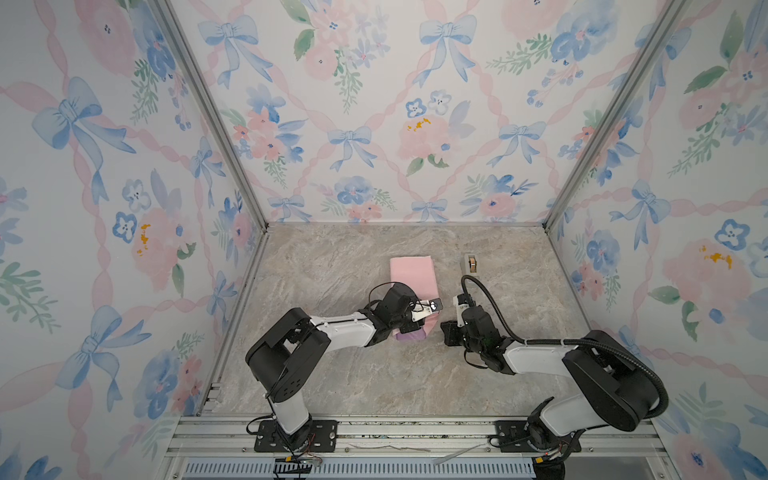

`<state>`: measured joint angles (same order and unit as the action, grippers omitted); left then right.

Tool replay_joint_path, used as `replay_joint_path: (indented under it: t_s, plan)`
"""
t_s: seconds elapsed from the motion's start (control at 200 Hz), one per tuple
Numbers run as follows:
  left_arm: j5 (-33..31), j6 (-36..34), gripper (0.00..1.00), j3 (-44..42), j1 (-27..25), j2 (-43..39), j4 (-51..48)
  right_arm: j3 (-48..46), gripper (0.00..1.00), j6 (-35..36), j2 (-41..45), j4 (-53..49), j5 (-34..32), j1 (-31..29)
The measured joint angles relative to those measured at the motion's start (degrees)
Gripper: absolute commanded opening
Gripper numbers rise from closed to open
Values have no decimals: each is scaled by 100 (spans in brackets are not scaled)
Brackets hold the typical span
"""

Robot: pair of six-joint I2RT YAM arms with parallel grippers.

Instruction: Wrap the gift box in paper

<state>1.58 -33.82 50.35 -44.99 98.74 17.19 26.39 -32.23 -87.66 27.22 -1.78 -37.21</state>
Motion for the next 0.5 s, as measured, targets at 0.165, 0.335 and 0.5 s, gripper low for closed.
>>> replay_joint_path:
  t_s: [0.165,0.335,0.5]
  plan:
    - [11,0,46,0,0,0,7,315,13,4,-269,111,-2,-184]
    - [46,2,45,0,0,0,15,426,13,2,-393,284,-28,-234]
    - [107,46,45,0,0,0,48,518,13,-2,-671,476,-42,-254]
